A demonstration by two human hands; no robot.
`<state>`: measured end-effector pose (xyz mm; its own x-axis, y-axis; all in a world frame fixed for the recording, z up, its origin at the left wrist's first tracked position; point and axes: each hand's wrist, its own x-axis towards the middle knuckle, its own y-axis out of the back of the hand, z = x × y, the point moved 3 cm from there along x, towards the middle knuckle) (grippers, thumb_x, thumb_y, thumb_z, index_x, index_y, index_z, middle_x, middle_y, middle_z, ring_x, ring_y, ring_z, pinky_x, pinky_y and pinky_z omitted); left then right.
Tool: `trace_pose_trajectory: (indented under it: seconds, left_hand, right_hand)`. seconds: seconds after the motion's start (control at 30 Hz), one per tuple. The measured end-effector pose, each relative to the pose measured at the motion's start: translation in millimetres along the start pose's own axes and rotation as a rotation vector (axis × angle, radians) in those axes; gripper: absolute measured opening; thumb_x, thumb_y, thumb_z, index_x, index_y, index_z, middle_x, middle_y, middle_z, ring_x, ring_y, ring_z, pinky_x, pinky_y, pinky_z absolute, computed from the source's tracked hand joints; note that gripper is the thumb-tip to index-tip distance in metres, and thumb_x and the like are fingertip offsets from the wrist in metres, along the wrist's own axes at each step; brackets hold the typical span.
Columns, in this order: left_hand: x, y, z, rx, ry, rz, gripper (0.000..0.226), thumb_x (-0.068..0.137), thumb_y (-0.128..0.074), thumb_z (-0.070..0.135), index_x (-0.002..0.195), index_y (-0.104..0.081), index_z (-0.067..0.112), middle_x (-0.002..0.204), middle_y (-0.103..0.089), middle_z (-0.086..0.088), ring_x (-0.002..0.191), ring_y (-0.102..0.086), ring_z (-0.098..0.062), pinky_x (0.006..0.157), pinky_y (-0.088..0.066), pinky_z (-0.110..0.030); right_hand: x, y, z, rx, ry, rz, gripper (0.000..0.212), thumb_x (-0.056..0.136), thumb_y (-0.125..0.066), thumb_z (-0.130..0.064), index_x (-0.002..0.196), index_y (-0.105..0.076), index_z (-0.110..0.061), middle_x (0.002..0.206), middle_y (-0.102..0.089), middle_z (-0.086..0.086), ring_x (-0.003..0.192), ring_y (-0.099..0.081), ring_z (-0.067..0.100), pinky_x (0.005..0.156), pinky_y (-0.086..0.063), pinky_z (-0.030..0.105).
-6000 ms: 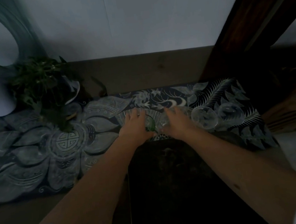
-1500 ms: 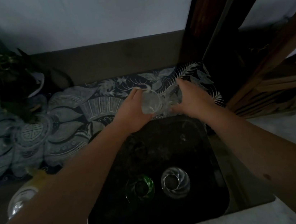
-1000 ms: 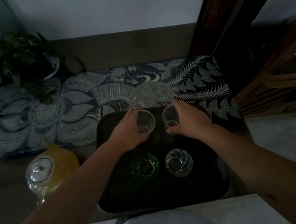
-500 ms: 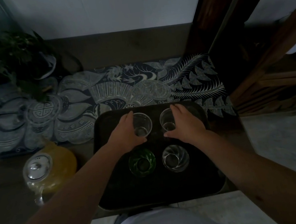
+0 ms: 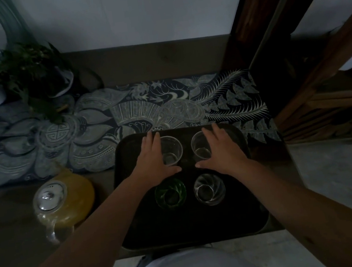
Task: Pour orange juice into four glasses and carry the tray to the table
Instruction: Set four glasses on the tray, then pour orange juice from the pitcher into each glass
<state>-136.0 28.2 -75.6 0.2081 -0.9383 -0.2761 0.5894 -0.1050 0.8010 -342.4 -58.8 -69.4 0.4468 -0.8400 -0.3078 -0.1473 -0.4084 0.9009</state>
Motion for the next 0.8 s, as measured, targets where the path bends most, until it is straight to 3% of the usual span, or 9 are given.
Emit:
trace_pose_trajectory:
  seconds: [0.27, 0.37, 0.57, 0.7, 0.8]
  left_hand:
    - [-54.3, 34.7, -17.2, -0.006, 0.033, 0.137, 0.110, 0.080, -0.066, 0.062, 0.156, -0.002, 0.012, 0.165, 0.010, -0.004, 0.150, 0.012, -0.020, 0.118, -0.003, -0.036]
    - [-84.9, 49.5, -33.9, -0.021, 0.055, 0.209, 0.104, 0.084, -0.060, 0.063, 0.156, -0.004, 0.013, 0.165, 0.007, -0.003, 0.150, 0.010, -0.017, 0.116, -0.001, -0.031]
    - [-158.1, 72.4, -78.5, -0.071, 0.180, 0.358, 0.101, 0.082, -0.056, 0.065, 0.156, -0.005, 0.020, 0.165, 0.003, 0.004, 0.147, 0.010, -0.006, 0.114, -0.001, -0.027]
    - [-189.4, 91.2, -111.8, -0.101, 0.221, 0.401, 0.094, 0.082, -0.065, 0.054, 0.154, -0.017, 0.017, 0.164, -0.008, -0.005, 0.150, 0.000, -0.018, 0.119, -0.005, -0.036]
    - [-198.8, 108.3, -147.7, -0.107, 0.248, 0.425, 0.089, 0.083, -0.070, 0.044, 0.152, -0.026, 0.010, 0.162, -0.017, -0.008, 0.150, -0.007, -0.024, 0.118, -0.009, -0.033]
  right_hand:
    - [-20.5, 13.4, -29.3, 0.012, 0.040, 0.191, 0.101, 0.073, -0.055, -0.074, 0.150, -0.015, -0.023, 0.163, 0.003, 0.011, 0.147, 0.008, 0.037, 0.114, -0.014, 0.056]
    - [-30.3, 16.1, -65.7, 0.031, 0.159, 0.243, 0.091, 0.078, -0.055, -0.068, 0.149, -0.020, -0.023, 0.163, -0.001, 0.012, 0.147, 0.007, 0.033, 0.115, -0.014, 0.053]
    - [-56.6, 0.3, -164.7, 0.105, 0.516, 0.179, 0.080, 0.082, -0.053, -0.062, 0.147, -0.029, -0.023, 0.163, -0.008, 0.007, 0.148, 0.001, 0.023, 0.114, -0.010, 0.040]
    - [-75.3, -23.9, -222.7, 0.108, 0.697, 0.071, 0.071, 0.084, -0.059, -0.053, 0.142, -0.040, -0.016, 0.155, -0.032, 0.009, 0.143, -0.020, 0.026, 0.113, -0.021, 0.036]
    - [-84.1, -53.2, -261.2, 0.160, 0.744, -0.078, 0.055, 0.083, -0.062, -0.047, 0.128, -0.055, -0.016, 0.132, -0.055, 0.006, 0.126, -0.044, 0.023, 0.102, -0.037, 0.033]
